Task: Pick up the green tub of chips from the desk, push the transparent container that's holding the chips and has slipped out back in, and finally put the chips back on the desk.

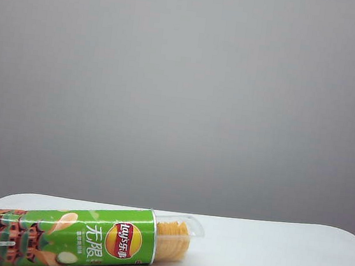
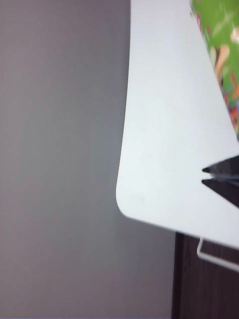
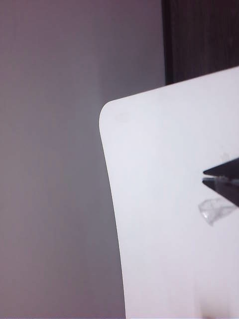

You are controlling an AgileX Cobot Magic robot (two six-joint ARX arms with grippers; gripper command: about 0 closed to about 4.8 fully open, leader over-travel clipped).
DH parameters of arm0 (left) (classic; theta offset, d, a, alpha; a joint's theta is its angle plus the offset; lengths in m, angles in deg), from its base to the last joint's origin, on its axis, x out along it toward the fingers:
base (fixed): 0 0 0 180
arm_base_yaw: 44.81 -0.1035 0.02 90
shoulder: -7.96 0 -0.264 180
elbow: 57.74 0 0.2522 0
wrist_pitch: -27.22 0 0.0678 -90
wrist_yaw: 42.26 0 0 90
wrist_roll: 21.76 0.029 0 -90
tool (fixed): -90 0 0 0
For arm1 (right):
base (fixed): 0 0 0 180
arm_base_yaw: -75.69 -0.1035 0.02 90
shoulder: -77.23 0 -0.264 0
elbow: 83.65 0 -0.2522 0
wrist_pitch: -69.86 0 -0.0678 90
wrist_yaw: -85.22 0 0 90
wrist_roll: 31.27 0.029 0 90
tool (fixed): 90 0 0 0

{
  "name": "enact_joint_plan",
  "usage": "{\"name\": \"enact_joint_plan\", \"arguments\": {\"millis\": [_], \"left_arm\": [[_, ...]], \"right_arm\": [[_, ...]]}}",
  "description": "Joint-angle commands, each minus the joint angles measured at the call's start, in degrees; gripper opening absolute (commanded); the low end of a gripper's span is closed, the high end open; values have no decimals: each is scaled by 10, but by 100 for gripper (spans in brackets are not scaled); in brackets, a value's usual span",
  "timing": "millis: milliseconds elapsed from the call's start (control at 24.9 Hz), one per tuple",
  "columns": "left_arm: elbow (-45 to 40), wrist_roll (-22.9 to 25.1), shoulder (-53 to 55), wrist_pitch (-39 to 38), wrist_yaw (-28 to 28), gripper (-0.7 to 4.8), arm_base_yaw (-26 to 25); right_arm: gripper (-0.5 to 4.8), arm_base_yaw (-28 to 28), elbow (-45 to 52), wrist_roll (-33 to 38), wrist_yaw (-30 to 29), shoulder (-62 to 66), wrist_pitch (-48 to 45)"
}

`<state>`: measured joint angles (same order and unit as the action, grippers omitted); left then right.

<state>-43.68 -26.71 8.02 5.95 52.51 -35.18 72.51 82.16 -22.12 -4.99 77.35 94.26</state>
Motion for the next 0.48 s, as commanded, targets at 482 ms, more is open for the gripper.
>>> {"name": "enact_joint_plan", "arguments": {"millis": [482], "left_arm": [[205, 64, 197, 33, -35, -5, -1]], "right_arm": [[-3, 3, -28, 135, -42, 6, -11]]}}
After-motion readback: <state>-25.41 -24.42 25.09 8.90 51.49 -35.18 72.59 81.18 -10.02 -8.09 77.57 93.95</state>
